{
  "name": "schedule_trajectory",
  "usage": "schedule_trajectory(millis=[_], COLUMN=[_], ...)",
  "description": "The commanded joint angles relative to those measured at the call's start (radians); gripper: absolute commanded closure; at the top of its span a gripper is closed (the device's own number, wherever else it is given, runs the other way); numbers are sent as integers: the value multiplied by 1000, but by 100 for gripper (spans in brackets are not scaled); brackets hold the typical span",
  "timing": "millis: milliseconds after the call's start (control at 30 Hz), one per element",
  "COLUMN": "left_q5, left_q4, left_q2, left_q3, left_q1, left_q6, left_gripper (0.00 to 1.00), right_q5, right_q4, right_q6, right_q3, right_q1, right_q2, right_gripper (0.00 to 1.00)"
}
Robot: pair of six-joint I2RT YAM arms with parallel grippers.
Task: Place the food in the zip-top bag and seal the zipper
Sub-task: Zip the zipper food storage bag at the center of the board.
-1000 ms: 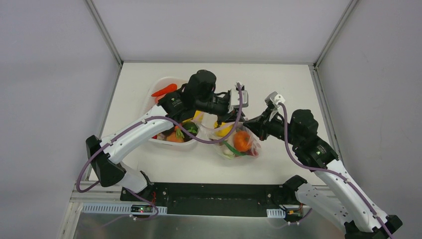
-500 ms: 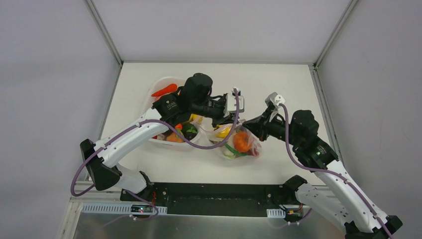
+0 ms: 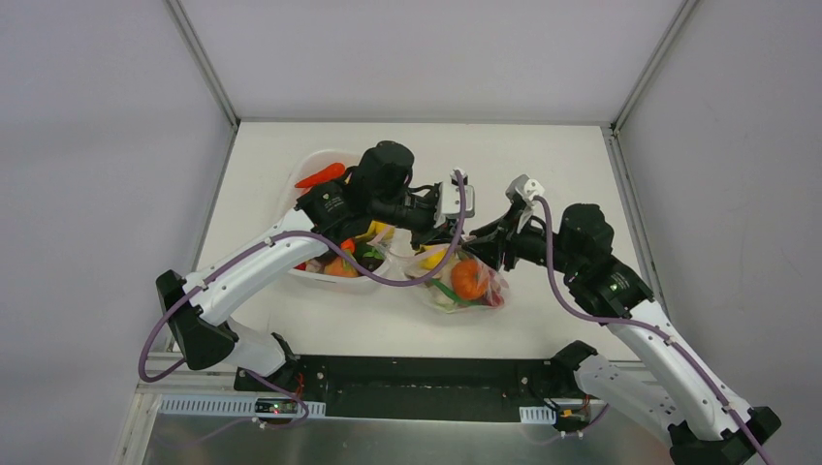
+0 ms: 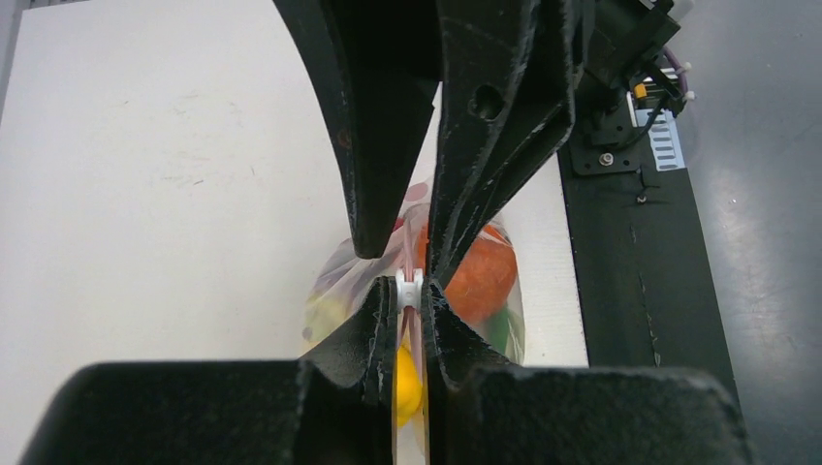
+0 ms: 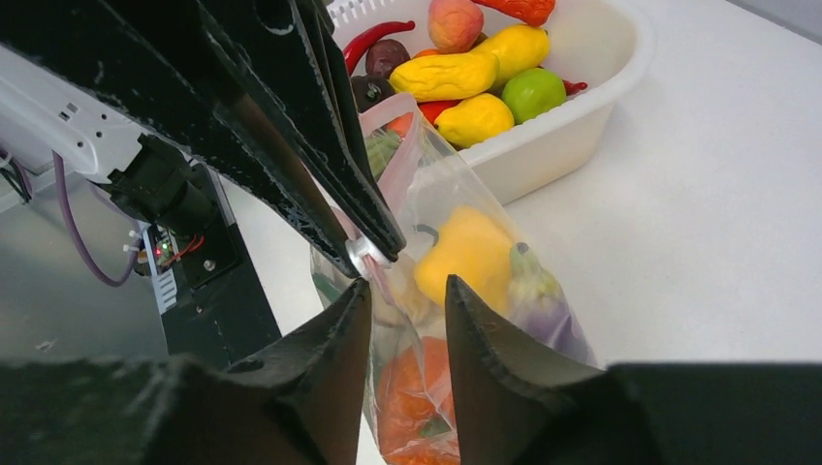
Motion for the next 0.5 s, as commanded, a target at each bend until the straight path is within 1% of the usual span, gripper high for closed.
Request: schedule_trajectory(millis=[0,33,100,133,200,300,467], left_q5=[56,57,51,50,41,-12,-75], left_q4=[1,-3,-15,-19,-29,-47,-53], left_q2=[-10,-9,-7,-7,-8,-18,-74], left_q3=[48,50,53,52,46,25,-52], left_q1=[0,1,1,0,0,2,14], left_q6=[-4,-2,1,1,-1,3,11], left_gripper=[100,100,100,100,100,100,100], right_q5=[-58,-60,-53,-41,-17,36,123], right_q4=[26,26,28,34,58,82,90], right_q6=[-30,-31,-29,-24,-14,0,15], right_q3=[53,54,52,47,28,0,-35], right_q1=[-3,-3,-4,-4,-3,-3,-4], right_q2=[11,11,4,-3,-24,-55,-103], right_gripper=[69,76,93,99,100,100,100])
